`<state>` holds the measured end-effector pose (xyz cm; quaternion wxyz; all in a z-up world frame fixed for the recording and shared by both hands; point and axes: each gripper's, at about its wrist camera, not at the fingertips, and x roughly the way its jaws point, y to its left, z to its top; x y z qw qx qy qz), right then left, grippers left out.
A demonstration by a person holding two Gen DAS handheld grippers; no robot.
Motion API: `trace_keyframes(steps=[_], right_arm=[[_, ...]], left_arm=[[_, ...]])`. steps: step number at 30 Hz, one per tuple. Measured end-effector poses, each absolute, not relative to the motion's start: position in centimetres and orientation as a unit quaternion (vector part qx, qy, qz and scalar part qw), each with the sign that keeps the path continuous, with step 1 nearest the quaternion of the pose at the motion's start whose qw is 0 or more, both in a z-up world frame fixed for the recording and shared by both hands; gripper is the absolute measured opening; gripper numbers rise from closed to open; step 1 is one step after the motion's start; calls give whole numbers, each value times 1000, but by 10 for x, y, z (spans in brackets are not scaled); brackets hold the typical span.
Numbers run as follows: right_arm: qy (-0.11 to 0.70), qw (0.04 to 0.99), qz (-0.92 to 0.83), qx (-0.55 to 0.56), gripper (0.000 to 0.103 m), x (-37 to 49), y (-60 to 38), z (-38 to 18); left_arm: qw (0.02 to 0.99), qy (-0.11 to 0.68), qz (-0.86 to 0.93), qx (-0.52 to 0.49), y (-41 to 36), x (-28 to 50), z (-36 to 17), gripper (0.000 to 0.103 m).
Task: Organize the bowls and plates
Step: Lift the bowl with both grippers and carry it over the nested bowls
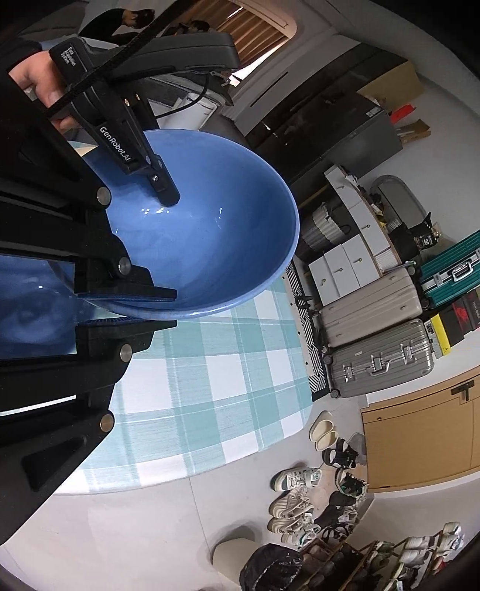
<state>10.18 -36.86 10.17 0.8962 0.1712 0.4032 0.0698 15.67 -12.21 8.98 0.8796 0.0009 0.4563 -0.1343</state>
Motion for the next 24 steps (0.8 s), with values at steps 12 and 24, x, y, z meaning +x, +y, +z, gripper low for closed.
trace_keyframes(steps=[12, 24], right_arm=[[380, 906, 59, 175, 7, 26, -357, 109], [406, 899, 49, 160, 7, -16, -343, 76]], left_arm=[[885, 443, -143, 17, -119, 97, 94, 6], [875, 458, -151, 40, -118, 62, 58, 8]])
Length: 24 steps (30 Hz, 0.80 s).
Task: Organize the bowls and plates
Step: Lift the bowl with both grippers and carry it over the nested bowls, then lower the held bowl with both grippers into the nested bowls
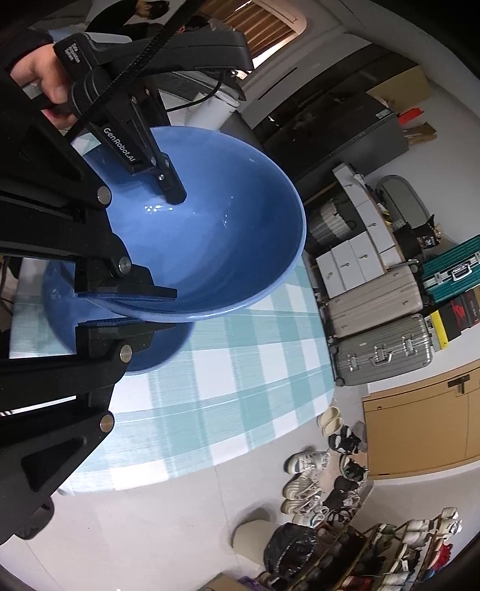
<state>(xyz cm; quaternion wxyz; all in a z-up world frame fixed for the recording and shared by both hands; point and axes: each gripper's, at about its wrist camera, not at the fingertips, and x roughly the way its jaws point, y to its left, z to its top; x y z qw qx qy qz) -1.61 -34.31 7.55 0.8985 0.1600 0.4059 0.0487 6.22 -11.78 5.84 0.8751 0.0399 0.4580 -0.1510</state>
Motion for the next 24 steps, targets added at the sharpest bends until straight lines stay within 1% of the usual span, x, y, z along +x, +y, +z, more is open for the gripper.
trace_keyframes(steps=[12, 17, 24], right_arm=[[420, 886, 41, 191, 7, -32, -354, 43], [438, 874, 41, 206, 7, -29, -358, 31], [454, 868, 36, 198, 7, -22, -358, 23]], left_arm=[[865, 471, -159, 64, -127, 49, 34, 8], [857, 482, -164, 79, -130, 49, 25, 8], [847, 495, -175, 81, -131, 55, 16, 8]])
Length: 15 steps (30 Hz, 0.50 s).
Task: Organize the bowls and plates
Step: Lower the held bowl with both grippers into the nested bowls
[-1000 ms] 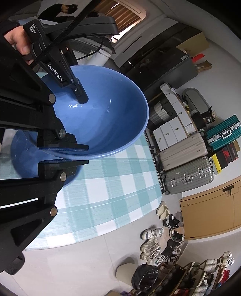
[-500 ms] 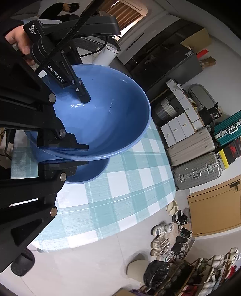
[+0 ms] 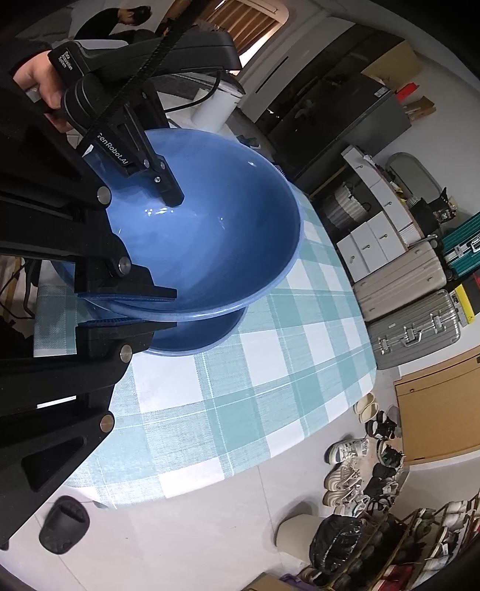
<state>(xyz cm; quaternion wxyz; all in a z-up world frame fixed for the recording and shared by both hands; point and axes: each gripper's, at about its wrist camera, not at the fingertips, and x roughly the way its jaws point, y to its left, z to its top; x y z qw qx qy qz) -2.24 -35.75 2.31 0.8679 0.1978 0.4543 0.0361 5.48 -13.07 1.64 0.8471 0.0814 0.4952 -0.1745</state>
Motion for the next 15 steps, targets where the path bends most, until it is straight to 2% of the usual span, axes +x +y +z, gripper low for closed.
trace_keyframes(steps=[15], right_arm=[[480, 856, 24, 191, 8, -15, -357, 10]], left_arm=[[830, 520, -180, 88, -137, 59, 0, 9]])
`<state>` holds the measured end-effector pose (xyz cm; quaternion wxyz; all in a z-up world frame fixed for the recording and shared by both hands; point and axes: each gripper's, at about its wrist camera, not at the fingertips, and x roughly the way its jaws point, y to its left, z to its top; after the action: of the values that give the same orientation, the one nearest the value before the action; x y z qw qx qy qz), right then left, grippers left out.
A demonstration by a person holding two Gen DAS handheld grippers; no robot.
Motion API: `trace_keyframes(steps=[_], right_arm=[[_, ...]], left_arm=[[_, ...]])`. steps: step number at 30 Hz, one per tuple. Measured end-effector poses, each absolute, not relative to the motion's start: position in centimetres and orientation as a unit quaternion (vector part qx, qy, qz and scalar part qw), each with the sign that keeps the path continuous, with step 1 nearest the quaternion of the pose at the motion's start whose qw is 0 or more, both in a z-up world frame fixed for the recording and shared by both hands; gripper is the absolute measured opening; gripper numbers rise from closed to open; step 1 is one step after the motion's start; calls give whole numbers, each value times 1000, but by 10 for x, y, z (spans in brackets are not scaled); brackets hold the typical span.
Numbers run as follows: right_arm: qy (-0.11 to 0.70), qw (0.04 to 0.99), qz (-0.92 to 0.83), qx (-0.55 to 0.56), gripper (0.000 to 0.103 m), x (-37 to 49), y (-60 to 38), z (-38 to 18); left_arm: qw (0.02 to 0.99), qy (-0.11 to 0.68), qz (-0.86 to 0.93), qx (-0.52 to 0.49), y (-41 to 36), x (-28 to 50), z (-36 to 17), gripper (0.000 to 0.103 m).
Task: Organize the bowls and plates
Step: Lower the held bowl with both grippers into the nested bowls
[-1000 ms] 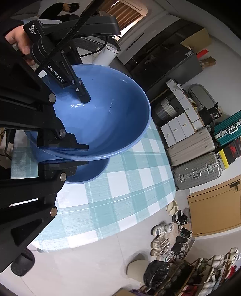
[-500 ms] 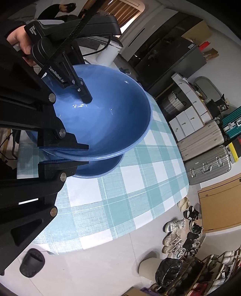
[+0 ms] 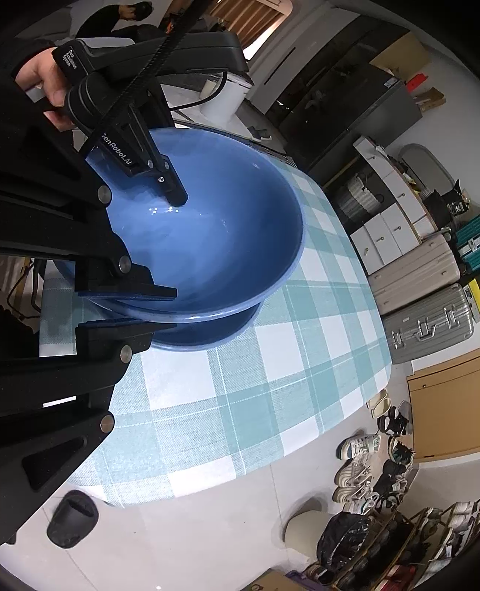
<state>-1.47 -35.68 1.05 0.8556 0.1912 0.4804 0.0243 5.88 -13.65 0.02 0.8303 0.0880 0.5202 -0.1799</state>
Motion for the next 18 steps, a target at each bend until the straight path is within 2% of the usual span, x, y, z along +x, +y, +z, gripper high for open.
trace_keyframes(steps=[18], right_arm=[[497, 845, 18, 197, 8, -9, -367, -4]], left_arm=[[838, 512, -164, 92, -141, 65, -4, 13]])
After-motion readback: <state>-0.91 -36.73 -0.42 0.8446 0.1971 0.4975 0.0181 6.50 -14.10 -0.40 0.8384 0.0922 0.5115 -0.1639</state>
